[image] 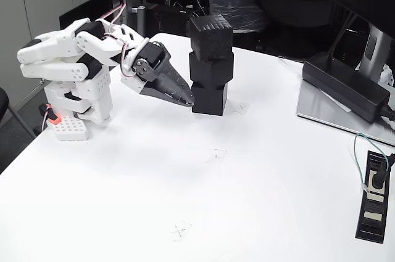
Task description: Stack the three blocks in an ordered color.
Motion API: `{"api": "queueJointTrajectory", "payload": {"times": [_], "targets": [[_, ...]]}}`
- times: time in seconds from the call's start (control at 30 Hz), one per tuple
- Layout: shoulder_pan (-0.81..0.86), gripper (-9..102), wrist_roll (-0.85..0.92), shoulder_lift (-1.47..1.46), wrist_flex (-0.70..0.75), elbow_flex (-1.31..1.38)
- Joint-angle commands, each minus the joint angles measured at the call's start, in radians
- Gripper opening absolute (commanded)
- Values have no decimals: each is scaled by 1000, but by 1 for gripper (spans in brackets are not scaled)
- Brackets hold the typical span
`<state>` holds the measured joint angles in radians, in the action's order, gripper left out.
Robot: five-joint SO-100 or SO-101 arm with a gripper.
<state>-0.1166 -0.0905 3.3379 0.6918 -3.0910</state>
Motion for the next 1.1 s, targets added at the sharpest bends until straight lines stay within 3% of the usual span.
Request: {"api": "queueJointTrajectory", "payload": {"times": [0.0,1.07], "targets": [[-2,-1,-11,3,3,3],[-5,-1,-9,3,-9,3]]}}
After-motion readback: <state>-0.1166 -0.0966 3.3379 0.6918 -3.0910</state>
